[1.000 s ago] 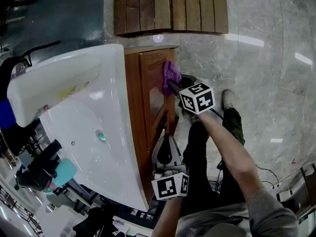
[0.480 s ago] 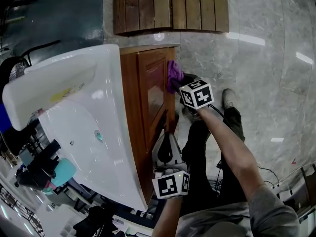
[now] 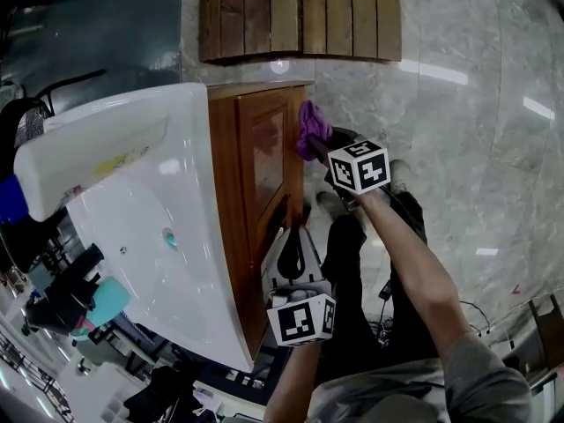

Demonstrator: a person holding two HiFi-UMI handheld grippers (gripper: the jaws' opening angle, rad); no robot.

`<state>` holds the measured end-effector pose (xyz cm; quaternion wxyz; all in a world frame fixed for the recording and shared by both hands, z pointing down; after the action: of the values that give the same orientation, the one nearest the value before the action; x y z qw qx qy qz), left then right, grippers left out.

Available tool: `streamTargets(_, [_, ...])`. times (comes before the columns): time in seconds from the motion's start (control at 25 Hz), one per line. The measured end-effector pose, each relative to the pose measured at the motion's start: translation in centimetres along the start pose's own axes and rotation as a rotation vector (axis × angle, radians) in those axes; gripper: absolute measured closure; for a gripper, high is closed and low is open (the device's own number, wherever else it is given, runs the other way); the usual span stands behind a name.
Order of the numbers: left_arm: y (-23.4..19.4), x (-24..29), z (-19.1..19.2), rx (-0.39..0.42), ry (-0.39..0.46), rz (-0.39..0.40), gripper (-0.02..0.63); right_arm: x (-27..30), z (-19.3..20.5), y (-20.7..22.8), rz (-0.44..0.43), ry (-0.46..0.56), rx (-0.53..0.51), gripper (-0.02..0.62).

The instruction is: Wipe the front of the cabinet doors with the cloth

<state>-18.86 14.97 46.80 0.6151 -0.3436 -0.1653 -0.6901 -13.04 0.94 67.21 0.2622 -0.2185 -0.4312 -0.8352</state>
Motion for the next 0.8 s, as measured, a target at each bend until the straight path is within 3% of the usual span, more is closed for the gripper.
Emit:
streamTargets(0.32, [2.6, 1.0, -2.4, 0.029, 0.025, 0.033, 0.597, -4.7, -5.4, -1.5, -0.046, 0.124, -0.05, 0.492])
streamTargets(0.8, [3.6, 1.3, -5.7, 0.097, 0.04, 0.056, 0.597, -9.9, -13.1, -7.0, -0.188, 0.332, -0.117, 0.492])
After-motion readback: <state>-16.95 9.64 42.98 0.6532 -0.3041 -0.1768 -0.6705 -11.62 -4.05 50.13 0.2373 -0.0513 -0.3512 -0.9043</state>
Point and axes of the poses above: the fingertips, and each gripper's own axes: x forward along the fingers, y to its right, z out of its underside, the point moved 6 cm from there along -x, backward along the fingers, and after that the axes turned 11 degrees about -x, right-handed, at the moved point
